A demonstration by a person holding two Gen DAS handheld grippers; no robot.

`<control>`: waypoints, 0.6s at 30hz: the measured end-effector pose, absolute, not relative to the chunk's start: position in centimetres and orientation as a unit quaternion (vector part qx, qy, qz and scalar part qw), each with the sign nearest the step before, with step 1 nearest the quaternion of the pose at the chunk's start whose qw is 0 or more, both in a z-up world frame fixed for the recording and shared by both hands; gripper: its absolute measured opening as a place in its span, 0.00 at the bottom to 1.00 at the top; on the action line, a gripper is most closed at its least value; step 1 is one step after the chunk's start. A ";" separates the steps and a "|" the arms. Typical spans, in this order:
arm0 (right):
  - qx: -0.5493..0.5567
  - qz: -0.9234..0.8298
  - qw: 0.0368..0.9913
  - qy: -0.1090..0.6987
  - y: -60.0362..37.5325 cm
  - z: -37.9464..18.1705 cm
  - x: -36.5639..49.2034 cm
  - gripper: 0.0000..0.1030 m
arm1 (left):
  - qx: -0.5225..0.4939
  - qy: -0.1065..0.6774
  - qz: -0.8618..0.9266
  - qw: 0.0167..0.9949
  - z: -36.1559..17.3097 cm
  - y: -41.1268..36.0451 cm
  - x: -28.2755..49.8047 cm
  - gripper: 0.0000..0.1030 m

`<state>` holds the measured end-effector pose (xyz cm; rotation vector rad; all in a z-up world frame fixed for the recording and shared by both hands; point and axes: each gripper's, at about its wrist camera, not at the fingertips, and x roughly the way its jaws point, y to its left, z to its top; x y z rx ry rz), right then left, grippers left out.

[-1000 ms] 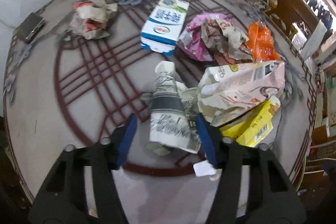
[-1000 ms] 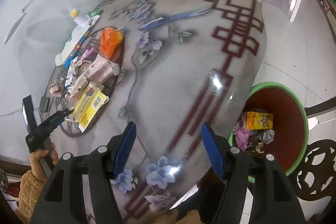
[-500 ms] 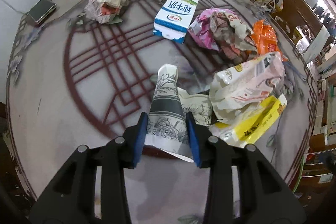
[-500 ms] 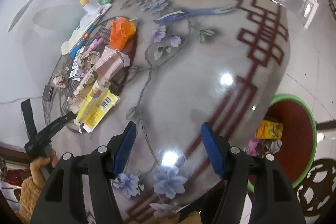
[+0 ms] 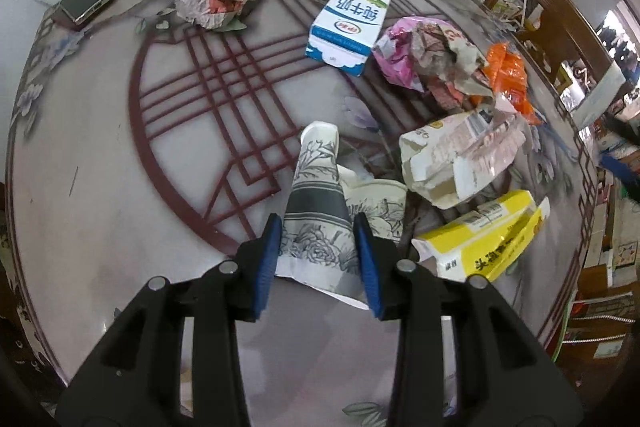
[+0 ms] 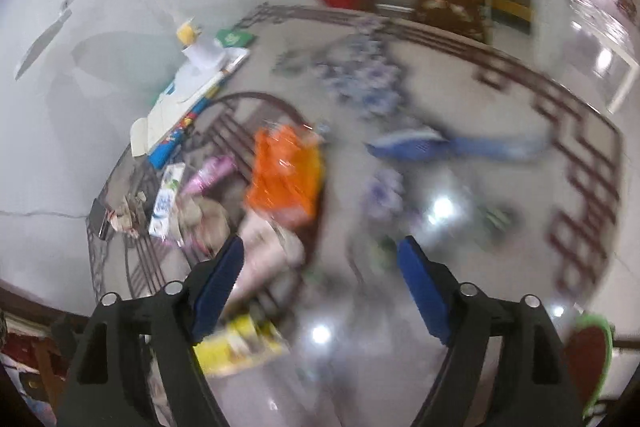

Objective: Collect trash
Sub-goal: 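Grasp the orange plastic bag with the right gripper while the left gripper holds the cup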

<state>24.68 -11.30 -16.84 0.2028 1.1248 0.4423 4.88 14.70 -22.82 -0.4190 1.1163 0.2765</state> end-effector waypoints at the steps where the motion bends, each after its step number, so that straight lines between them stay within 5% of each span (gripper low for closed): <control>1: 0.089 0.212 0.817 0.528 -10.3 -17.2 25.6 0.77 | -0.198 0.524 0.131 0.818 -22.8 14.8 4.9 0.35; 8: 0.023 0.192 0.810 0.553 -3.3 -22.5 31.3 0.77 | -0.206 0.523 0.144 0.815 -22.8 15.5 4.2 0.35; 13: 0.008 0.189 0.815 0.548 -2.6 -23.2 31.7 0.52 | -0.202 0.511 0.159 0.821 -22.2 16.1 3.7 0.35; 18: 0.008 0.219 0.831 0.511 -4.2 -19.3 29.2 0.49 | -0.184 0.484 0.158 0.841 -20.2 15.8 4.1 0.34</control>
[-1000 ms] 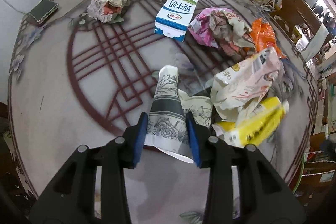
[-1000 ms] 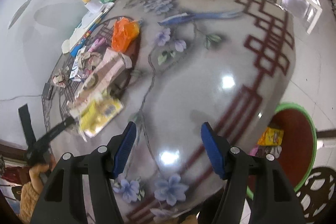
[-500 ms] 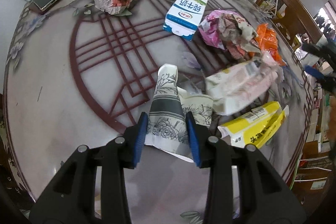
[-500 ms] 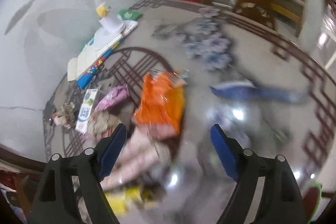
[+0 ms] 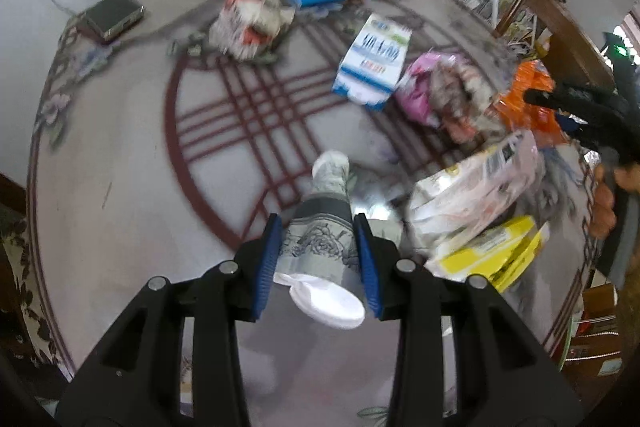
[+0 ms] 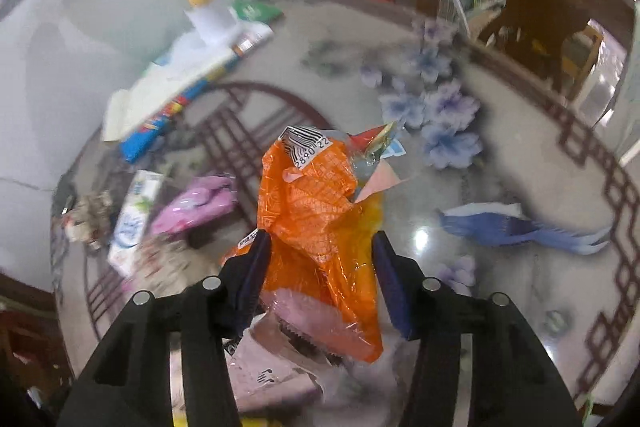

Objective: Collect trash
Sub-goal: 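Grasp the orange plastic bag with the right gripper while the left gripper holds the cup, then carry the paper cup and orange bag over the red bin with both grippers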

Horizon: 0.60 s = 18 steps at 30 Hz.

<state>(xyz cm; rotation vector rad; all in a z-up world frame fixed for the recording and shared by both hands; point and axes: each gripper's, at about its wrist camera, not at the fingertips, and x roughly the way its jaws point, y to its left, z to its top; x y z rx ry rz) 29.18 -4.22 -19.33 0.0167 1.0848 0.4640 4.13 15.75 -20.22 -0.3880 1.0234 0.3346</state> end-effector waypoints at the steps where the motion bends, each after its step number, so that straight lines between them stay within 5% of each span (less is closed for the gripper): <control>1: 0.007 0.224 0.836 0.501 -5.2 -18.1 28.1 0.49 | -0.179 0.479 0.156 0.845 -19.8 15.5 4.3 0.33; 18: 0.093 0.165 0.864 0.467 -20.7 -12.6 14.3 0.50 | -0.125 0.484 0.088 0.862 -17.3 7.4 5.9 0.19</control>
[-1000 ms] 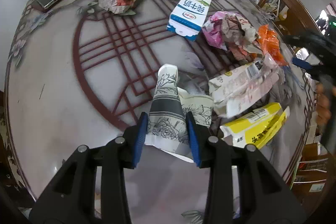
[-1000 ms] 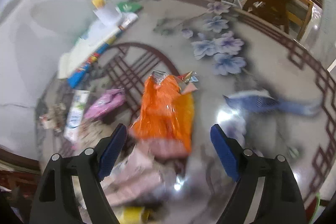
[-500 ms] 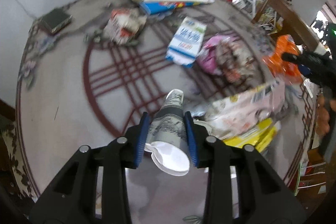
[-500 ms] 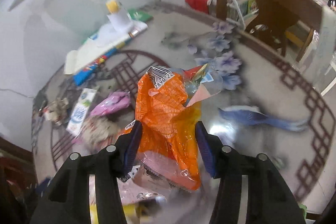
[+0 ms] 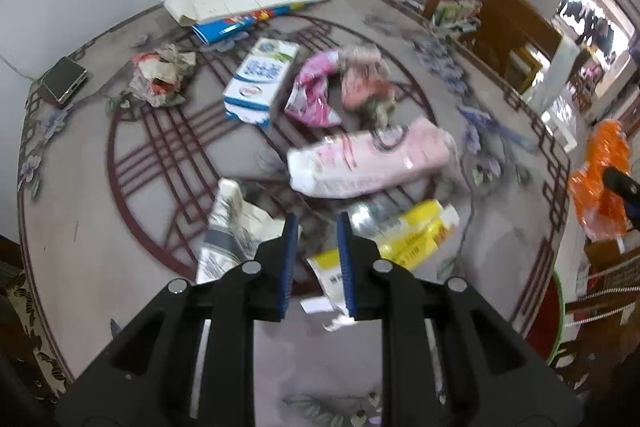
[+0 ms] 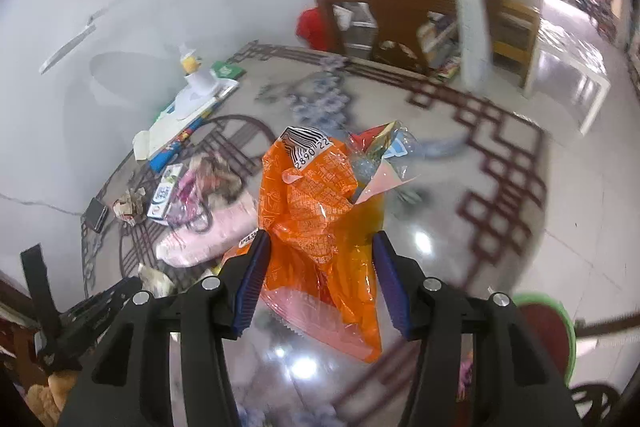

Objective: Collect trash
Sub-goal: 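Carry the paper cup and orange bag over the red bin with both grippers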

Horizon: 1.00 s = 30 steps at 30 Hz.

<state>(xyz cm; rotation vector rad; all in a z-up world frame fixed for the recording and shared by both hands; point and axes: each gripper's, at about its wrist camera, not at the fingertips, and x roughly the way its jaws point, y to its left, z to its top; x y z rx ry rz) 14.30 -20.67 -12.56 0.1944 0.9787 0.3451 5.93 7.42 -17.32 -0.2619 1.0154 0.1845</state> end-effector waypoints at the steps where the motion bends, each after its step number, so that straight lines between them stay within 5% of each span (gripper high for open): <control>1: 0.098 0.159 0.863 0.470 -21.4 -12.9 13.6 0.50 | -0.126 0.485 0.087 0.861 -17.4 7.2 5.9 0.19; 5: 0.116 0.147 0.858 0.478 -23.5 -13.4 11.3 0.50 | -0.146 0.483 0.089 0.859 -17.3 6.6 5.2 0.21; 7: 0.116 0.150 0.859 0.475 -23.9 -13.2 10.1 0.50 | -0.157 0.476 0.093 0.861 -17.1 6.5 4.3 0.38; 10: 0.109 0.162 0.861 0.469 -23.5 -13.3 8.5 0.50 | -0.164 0.465 0.107 0.863 -16.8 6.8 2.8 0.49; 30: 0.103 0.174 0.848 0.491 -19.9 -14.5 7.9 0.51 | -0.126 0.527 0.118 0.832 -21.8 11.6 3.4 0.56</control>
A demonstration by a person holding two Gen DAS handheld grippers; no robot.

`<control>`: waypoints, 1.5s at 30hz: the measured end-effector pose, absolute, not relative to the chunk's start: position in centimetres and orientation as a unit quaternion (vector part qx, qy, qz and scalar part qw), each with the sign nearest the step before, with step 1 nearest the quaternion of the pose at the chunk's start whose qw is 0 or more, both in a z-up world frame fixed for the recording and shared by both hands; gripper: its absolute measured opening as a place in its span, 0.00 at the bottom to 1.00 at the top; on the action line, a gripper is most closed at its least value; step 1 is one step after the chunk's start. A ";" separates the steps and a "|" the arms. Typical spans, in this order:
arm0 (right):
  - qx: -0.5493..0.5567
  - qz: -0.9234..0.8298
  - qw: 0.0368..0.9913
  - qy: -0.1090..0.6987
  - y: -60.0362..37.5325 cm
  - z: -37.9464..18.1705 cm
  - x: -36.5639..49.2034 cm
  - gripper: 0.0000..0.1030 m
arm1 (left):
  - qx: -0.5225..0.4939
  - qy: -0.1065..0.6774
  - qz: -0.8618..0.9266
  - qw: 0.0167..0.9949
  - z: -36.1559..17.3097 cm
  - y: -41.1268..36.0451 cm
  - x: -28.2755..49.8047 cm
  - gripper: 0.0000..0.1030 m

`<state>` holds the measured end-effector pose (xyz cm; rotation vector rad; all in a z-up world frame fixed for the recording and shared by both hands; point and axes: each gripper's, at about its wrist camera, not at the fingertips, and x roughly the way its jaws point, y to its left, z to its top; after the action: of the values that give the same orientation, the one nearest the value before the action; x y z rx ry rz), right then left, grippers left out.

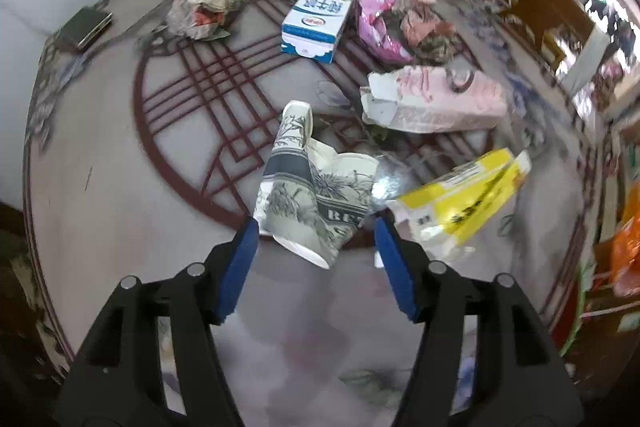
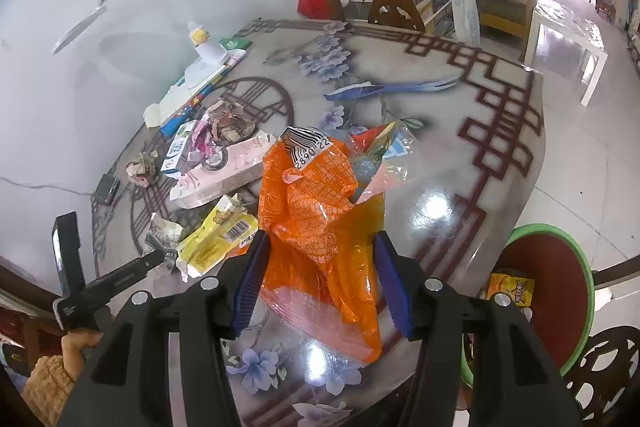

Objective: Collect trash
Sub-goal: 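Carry the paper cup and orange bag over the red bin with both grippers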

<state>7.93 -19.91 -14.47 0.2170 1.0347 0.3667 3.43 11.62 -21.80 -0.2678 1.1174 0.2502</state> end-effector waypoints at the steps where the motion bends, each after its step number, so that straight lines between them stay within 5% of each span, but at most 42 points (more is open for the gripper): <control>1: 0.099 0.173 0.847 0.493 -19.7 -14.6 7.9 0.51 | -0.120 0.528 0.119 0.833 -22.1 11.7 3.6 0.56; 9: 0.082 0.175 0.840 0.506 -18.7 -15.0 8.2 0.51 | -0.130 0.546 0.105 0.821 -24.4 12.3 5.1 0.56; 11: 0.081 0.176 0.840 0.506 -18.6 -14.9 8.3 0.51 | -0.126 0.545 0.101 0.823 -24.4 12.1 5.2 0.42; 22: 0.092 0.183 0.848 0.488 -19.7 -13.5 8.5 0.51 | -0.146 0.468 0.129 0.862 -18.5 12.0 2.7 0.42; 33: 0.087 0.165 0.872 0.452 -24.6 -9.4 7.8 0.51 | -0.103 0.379 0.054 0.918 -9.9 2.6 2.7 0.42; 45: 0.079 0.124 0.884 0.444 -33.9 -8.6 4.9 0.51 | -0.091 0.370 -0.018 0.924 -8.3 -7.2 1.1 0.42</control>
<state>4.88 -33.85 -8.58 0.1653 0.9250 0.2585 1.13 -7.15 -8.27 -0.1871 0.7586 -0.0372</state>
